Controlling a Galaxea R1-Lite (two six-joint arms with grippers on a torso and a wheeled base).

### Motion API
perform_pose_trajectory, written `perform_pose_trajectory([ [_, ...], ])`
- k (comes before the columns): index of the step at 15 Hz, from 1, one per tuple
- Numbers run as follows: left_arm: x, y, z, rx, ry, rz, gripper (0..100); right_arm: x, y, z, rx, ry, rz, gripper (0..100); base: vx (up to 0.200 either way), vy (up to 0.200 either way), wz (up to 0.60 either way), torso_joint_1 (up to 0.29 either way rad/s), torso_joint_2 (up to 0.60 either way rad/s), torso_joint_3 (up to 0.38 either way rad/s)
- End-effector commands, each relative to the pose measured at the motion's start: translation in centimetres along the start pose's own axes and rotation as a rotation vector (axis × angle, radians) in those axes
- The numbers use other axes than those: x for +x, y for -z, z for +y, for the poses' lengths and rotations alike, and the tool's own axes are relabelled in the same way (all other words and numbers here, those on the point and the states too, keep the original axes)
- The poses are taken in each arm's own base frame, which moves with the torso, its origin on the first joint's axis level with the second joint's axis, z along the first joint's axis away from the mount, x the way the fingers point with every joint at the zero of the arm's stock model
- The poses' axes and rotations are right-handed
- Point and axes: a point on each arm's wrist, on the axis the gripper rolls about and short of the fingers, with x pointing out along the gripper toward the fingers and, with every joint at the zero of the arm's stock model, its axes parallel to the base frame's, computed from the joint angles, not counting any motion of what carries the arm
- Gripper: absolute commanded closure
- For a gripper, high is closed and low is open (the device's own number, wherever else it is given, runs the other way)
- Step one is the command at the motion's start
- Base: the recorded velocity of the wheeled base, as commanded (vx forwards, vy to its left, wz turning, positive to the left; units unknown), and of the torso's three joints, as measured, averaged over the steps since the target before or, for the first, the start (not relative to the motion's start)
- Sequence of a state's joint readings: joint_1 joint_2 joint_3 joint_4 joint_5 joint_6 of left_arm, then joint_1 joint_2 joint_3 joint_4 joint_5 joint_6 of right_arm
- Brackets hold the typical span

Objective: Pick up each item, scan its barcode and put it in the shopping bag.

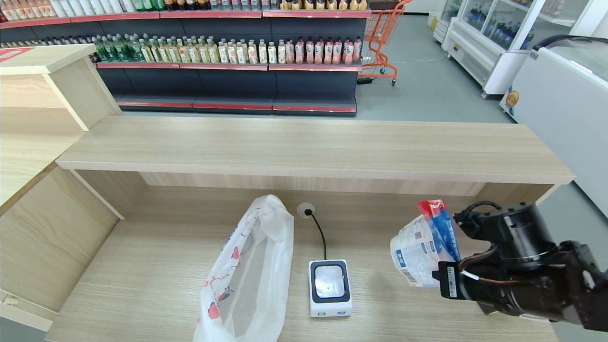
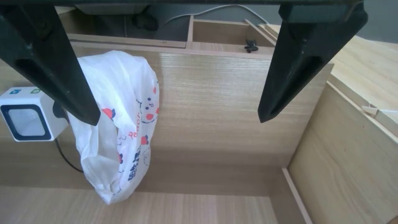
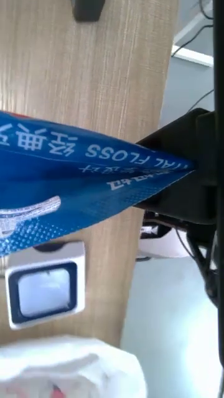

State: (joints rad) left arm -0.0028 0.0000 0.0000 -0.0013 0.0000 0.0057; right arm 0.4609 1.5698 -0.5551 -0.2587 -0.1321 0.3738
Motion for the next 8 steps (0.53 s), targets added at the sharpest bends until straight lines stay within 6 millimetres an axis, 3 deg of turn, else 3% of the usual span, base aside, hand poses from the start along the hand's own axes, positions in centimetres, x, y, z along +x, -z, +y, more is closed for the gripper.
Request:
perform_pose_trajectory([
  [1,0.0,0.0,0.0,0.000,0.000,0.001,0,-6.1,-0.7,-0.9,-0.082,-0.177,-0.118,100,0.000,0.000,0.00,0.000,0.00,0.000],
  [2,0.0,0.0,0.0,0.000,0.000,0.001,0,-8.3,-0.6,-1.6,-0.125,-0.293,-0.138,100,0.000,0.000,0.00,0.000,0.00,0.000],
  [4,0.0,0.0,0.0,0.000,0.000,0.001,0,-10.9,0.1,-2.1,-0.186,-0.469,-0.119,100,0.000,0.000,0.00,0.000,0.00,0.000],
  [8,0.0,0.0,0.0,0.000,0.000,0.001,0,-13.1,0.8,-1.6,-0.235,-0.750,-0.078,100,0.000,0.000,0.00,0.000,0.00,0.000],
])
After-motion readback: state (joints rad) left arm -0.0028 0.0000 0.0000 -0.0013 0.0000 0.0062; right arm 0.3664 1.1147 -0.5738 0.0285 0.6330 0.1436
